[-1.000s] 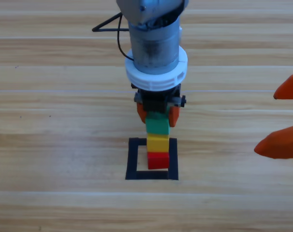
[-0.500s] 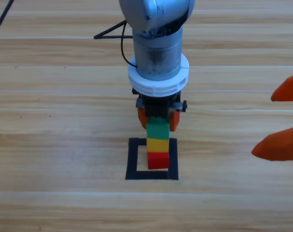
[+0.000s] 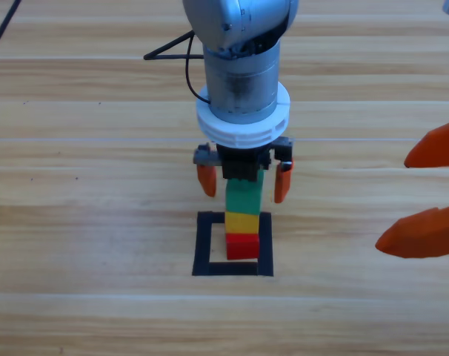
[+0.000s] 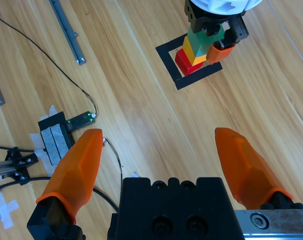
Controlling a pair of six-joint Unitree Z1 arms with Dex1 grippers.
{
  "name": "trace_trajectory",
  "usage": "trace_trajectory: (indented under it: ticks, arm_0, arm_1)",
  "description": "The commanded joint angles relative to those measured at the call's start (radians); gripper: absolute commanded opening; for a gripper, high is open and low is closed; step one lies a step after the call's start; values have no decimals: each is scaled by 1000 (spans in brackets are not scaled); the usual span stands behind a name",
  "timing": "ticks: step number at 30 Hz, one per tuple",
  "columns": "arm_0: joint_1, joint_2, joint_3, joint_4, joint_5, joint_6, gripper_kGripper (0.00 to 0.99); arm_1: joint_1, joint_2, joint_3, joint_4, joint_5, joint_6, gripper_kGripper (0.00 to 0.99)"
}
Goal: Stack the blocks in the rectangular block: red at the bottom, yellow in the middle, green on top
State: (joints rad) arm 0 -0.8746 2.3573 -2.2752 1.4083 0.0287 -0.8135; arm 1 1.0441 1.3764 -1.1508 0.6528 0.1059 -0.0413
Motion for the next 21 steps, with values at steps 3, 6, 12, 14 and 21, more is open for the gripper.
trace_trajectory:
  ticks: [3,6,12,14,21]
  arm_0:
    - [-17,-26,22,8,11,-7,990]
    - [-17,-85,36,8,33,-13,990]
    - [-17,-339,59,8,109,-7,990]
    - [-18,-434,85,4,135,-12,990]
    - [-153,-520,232,-72,266,28,990]
  arm_1:
    - [-21,24,33,4,17,-11,990]
    - [-21,27,33,4,18,-11,990]
    - [-21,27,33,4,20,-12,990]
    - [-21,27,34,4,20,-12,990]
    - [-21,15,33,18,23,-12,990]
